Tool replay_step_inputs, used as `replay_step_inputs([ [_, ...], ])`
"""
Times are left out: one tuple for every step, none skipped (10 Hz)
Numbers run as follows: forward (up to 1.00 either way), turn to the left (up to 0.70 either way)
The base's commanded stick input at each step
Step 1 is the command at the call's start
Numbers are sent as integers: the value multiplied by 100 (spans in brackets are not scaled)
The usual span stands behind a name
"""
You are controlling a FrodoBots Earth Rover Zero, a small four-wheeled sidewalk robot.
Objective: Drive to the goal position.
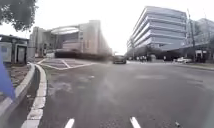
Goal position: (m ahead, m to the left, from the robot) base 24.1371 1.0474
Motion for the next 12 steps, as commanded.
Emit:
replay_step_inputs([
  [70,0],
  [70,0],
  [70,0],
  [70,0],
  [70,0],
  [70,0],
  [70,0],
  [70,0],
  [70,0],
  [70,0],
  [70,0],
  [70,0],
])
